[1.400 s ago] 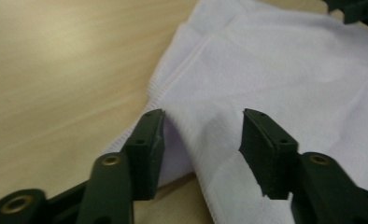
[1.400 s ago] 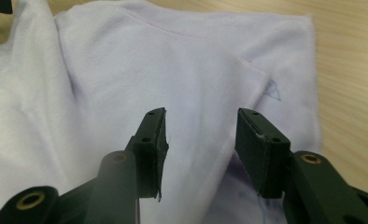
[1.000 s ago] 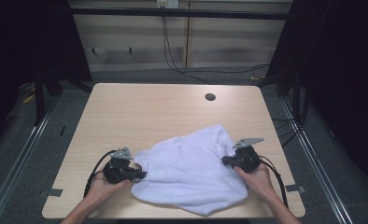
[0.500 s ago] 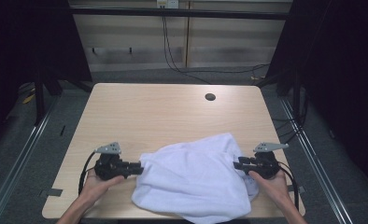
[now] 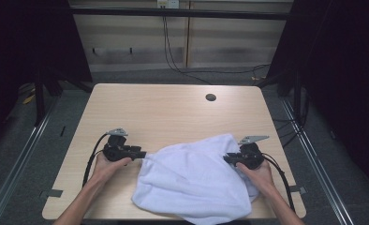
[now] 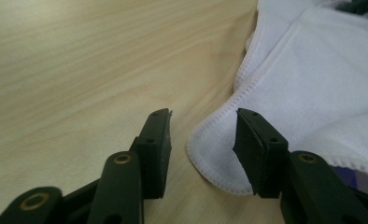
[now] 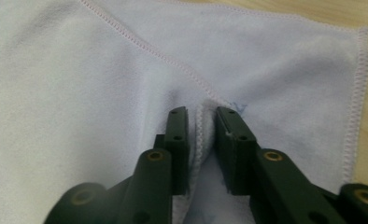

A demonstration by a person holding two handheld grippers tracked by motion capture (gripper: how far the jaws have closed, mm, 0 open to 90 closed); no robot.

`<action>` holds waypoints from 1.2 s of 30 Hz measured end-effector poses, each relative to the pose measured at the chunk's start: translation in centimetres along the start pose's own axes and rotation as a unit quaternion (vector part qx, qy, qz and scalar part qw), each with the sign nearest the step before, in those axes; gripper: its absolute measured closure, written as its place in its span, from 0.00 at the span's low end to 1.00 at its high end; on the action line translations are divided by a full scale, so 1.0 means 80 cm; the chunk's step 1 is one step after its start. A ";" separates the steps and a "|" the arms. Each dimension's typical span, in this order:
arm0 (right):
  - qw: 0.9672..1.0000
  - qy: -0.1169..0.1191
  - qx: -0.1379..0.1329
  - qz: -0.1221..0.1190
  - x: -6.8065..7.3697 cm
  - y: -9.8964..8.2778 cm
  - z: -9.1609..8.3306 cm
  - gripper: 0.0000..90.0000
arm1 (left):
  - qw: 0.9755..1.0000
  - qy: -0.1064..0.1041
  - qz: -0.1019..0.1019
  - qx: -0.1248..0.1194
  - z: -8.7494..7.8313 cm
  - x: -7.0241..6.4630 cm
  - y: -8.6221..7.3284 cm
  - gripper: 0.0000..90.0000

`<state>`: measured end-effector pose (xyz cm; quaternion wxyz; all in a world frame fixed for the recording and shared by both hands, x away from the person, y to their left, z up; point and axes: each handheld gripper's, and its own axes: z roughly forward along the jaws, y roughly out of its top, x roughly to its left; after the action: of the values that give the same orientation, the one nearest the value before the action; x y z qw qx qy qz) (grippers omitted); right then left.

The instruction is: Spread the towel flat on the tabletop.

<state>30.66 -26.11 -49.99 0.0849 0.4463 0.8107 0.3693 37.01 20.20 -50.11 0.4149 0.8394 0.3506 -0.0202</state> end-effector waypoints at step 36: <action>0.996 -0.026 -0.085 0.032 -0.049 0.062 -0.012 0.99 | 0.995 0.025 0.021 -0.094 -0.038 0.001 0.037 0.99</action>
<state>35.82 -28.08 -46.68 0.1319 0.4730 0.7590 0.4275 38.07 21.22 -46.17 0.4833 0.8042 0.3433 0.0422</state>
